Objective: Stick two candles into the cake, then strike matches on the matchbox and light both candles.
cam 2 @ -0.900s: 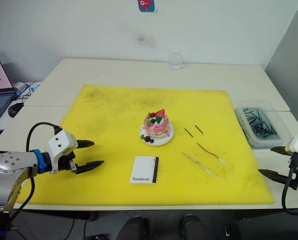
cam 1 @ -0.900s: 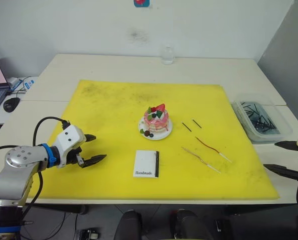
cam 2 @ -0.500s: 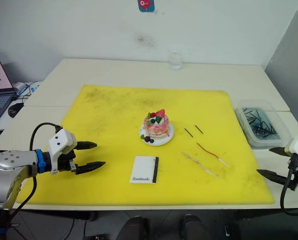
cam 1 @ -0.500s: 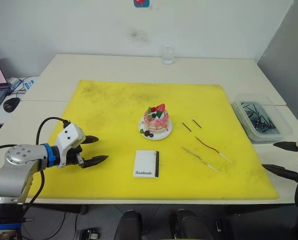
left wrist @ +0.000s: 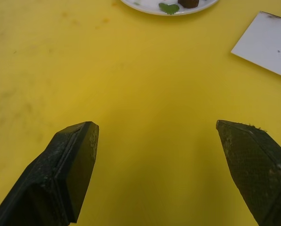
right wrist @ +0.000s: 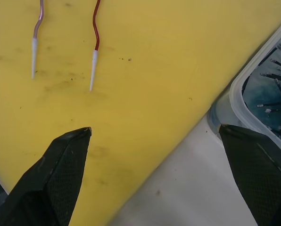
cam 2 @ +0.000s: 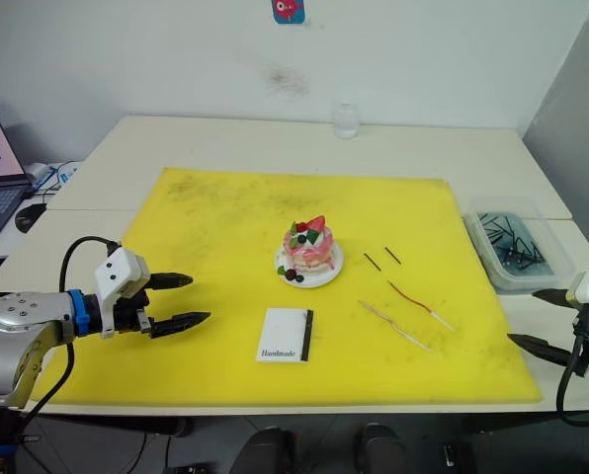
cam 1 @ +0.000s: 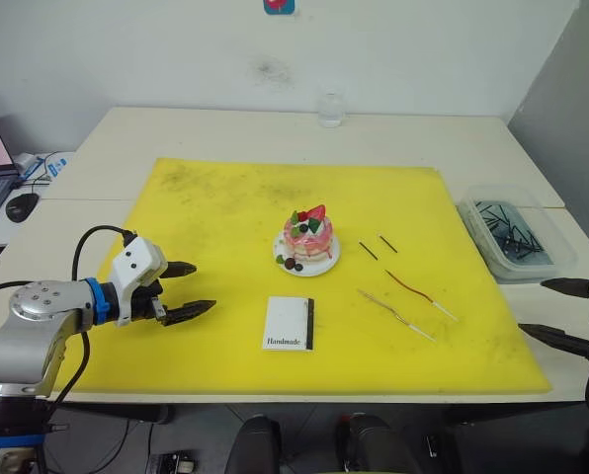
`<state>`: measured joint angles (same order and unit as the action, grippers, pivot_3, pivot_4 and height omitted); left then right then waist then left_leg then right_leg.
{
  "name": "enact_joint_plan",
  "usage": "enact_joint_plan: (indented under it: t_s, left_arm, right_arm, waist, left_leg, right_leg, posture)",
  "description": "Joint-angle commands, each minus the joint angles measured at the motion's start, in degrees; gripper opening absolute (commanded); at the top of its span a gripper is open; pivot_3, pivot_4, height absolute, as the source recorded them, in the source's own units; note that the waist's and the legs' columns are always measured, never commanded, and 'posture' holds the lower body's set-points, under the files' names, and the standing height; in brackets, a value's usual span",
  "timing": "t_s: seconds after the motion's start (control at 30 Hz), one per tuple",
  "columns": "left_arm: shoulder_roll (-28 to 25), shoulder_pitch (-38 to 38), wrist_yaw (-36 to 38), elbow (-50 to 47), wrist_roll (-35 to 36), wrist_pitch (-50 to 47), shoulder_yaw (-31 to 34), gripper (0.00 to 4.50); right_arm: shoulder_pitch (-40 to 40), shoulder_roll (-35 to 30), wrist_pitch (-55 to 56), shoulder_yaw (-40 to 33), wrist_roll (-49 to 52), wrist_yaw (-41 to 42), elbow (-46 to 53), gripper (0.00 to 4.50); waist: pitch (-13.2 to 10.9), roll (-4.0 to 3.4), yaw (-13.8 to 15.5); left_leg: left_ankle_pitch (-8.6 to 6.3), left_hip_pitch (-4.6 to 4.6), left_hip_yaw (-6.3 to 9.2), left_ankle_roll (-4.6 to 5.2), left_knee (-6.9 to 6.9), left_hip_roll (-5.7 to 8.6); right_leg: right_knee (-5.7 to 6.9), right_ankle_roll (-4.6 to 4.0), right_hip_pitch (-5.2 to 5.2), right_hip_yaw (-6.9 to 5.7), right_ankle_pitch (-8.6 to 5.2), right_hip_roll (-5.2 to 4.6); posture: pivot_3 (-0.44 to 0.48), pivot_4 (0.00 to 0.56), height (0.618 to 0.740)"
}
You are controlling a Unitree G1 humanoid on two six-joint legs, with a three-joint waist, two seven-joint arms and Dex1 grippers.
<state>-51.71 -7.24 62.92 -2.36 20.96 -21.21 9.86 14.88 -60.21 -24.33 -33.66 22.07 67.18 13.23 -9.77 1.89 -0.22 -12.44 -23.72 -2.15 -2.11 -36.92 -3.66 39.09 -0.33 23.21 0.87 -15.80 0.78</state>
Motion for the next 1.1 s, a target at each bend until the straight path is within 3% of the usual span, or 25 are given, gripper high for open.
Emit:
enact_joint_plan:
  t_s: [0.03, 0.33, 0.53, 0.77, 1.1]
  left_arm:
    - [1.6, 1.6, -1.1, -4.8, 4.1, -1.0, 3.8, 4.45]
    - [-0.4, 7.9, 2.3, -20.0, 9.5, -6.9, 0.7, 4.45]
    - [3.2, 1.9, 0.1, -30.4, 13.8, -11.7, -7.9, 4.45]
    - [7.4, -5.2, -2.0, -32.7, 16.4, -14.7, -13.8, 4.45]
    - [10.9, -7.7, -4.7, -32.9, 16.1, -14.9, -16.9, 4.45]
  right_arm:
    - [-1.0, -0.1, -0.2, -2.4, 1.3, -0.3, 1.3, 4.50]
    - [-3.0, -1.0, -10.7, 0.3, 4.6, -4.8, 10.0, 4.50]
    - [-9.9, -2.9, -20.0, 11.1, 1.8, -13.1, 14.1, 4.50]
    - [-17.0, -1.0, -24.0, 22.2, 0.3, -17.7, 13.8, 4.50]
    - [-19.6, 1.7, -23.4, 26.8, -0.1, -19.3, 11.3, 4.50]
  waist:
    - [0.0, 0.00, 0.0]
    - [0.0, -0.01, 0.0]
    - [0.0, -0.03, 0.0]
    - [0.0, -0.02, 0.0]
    - [0.0, -0.02, 0.0]
  left_leg:
    - [0.00, -0.01, 0.00, 0.00, 0.00, -0.02]
    - [0.00, 0.01, 0.08, 0.00, -0.02, -0.02]
    - [0.01, 0.01, 0.03, 0.01, -0.08, 0.02]
    - [0.01, -0.02, 0.04, 0.01, -0.07, 0.13]
    - [0.01, -0.04, 0.09, 0.01, -0.10, 0.13]
  right_leg:
    - [0.00, 0.00, 0.00, 0.00, 0.00, 0.00]
    - [0.04, 0.01, -0.01, -0.04, 0.01, -0.02]
    - [0.03, 0.12, -0.04, 0.06, 0.08, -0.07]
    - [0.00, 0.13, -0.02, 0.04, 0.08, 0.13]
    - [0.02, 0.12, -0.02, 0.01, 0.08, 0.17]
  posture:
    - [0.000, 0.150, 0.729]
    - [0.000, 0.150, 0.729]
    - [0.000, 0.150, 0.729]
    - [0.000, 0.150, 0.729]
    - [0.000, 0.150, 0.729]
